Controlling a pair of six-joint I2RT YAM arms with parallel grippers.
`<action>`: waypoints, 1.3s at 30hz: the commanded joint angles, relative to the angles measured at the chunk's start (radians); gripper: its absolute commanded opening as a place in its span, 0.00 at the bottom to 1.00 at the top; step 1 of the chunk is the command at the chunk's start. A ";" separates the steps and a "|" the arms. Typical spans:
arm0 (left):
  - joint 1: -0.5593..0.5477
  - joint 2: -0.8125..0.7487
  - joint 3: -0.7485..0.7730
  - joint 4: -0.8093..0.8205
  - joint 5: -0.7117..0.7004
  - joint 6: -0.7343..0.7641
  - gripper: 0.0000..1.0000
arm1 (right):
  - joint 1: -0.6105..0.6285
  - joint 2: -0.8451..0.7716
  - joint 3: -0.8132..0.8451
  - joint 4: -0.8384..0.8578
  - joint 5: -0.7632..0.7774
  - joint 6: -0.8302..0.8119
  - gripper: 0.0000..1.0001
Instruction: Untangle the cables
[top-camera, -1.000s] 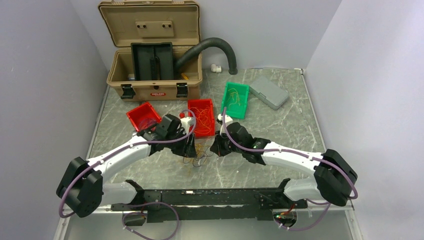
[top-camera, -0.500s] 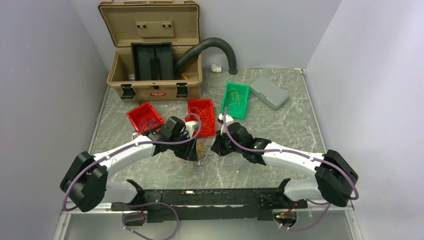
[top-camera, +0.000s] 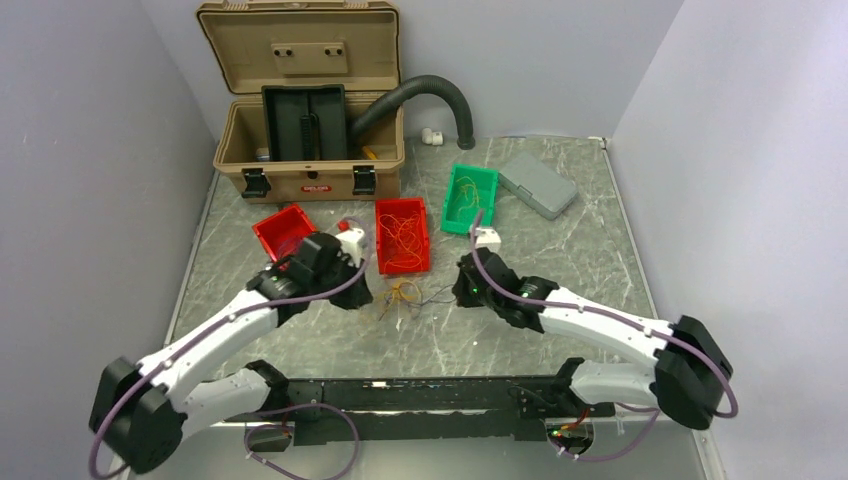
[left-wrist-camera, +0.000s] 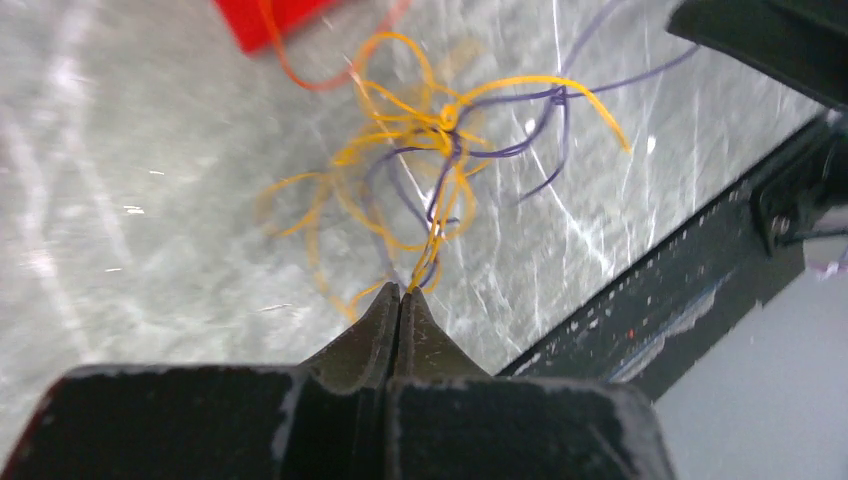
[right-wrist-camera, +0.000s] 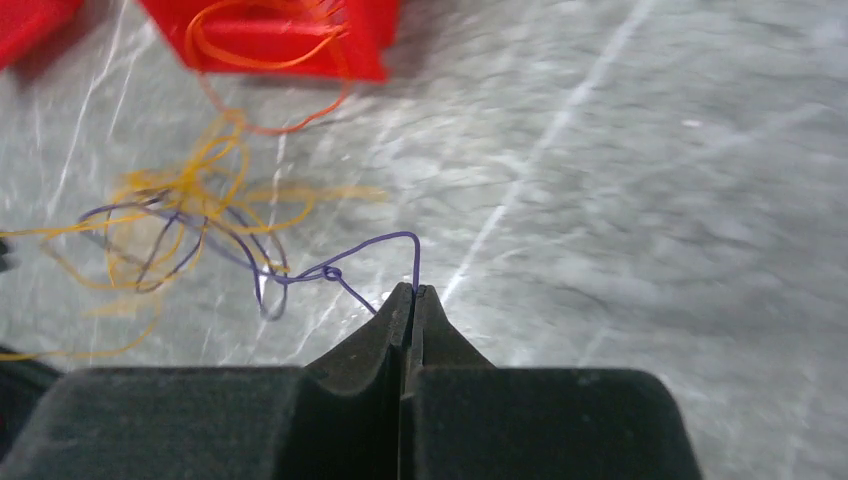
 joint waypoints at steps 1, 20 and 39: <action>0.083 -0.147 0.049 -0.074 -0.093 0.007 0.00 | -0.037 -0.149 -0.044 -0.159 0.222 0.156 0.00; 0.201 -0.475 0.191 -0.221 -0.414 -0.038 0.00 | -0.086 -0.452 -0.052 -0.767 0.626 0.691 0.00; 0.201 -0.577 0.337 -0.393 -1.006 -0.093 0.00 | -0.090 -0.660 -0.093 -1.085 0.688 1.124 0.00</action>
